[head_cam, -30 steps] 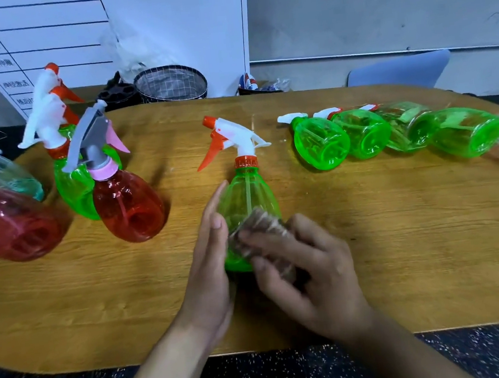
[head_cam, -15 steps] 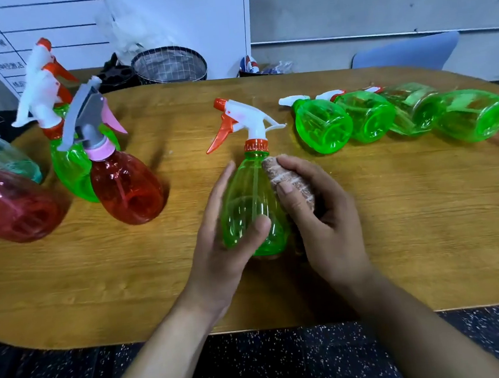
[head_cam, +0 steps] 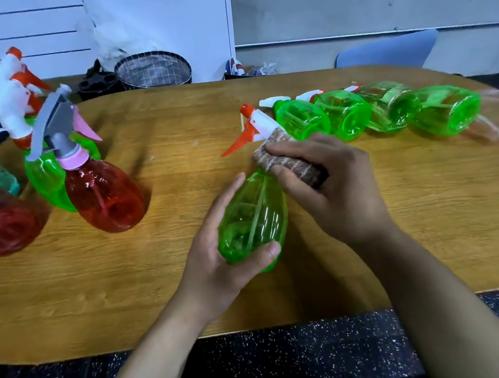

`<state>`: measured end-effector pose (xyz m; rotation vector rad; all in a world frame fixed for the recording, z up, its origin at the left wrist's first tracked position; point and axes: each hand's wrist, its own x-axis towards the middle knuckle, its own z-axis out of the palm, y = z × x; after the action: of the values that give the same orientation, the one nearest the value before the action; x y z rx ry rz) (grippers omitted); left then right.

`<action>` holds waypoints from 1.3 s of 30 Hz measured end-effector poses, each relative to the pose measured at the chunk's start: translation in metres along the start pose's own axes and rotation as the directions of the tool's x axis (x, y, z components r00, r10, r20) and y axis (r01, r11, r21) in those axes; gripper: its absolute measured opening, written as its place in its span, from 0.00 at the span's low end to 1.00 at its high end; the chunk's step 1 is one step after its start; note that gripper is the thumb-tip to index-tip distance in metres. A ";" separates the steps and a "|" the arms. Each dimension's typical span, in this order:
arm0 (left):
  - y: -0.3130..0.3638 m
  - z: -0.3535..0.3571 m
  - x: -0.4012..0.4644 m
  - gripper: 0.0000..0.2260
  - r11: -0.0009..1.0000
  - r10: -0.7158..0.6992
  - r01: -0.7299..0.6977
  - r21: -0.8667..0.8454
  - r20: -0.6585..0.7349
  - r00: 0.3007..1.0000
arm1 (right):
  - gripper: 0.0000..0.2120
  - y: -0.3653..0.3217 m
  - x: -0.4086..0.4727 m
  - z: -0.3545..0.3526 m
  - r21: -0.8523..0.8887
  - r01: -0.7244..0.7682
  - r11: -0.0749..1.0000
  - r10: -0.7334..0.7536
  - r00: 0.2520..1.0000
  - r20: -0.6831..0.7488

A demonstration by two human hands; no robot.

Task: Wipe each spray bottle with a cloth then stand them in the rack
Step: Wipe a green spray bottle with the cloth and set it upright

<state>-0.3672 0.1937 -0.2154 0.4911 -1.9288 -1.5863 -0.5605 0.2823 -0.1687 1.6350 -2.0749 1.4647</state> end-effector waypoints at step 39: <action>0.005 0.004 -0.005 0.42 0.987 0.044 -0.054 0.152 0.067 0.997 | 0.13 -0.006 0.003 0.001 -0.031 -0.011 0.999 0.006 0.987 -0.163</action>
<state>-0.3654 0.2015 -0.2118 0.4577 -2.1057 -1.4447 -0.5560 0.2799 -0.1640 1.4447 -2.0080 1.5045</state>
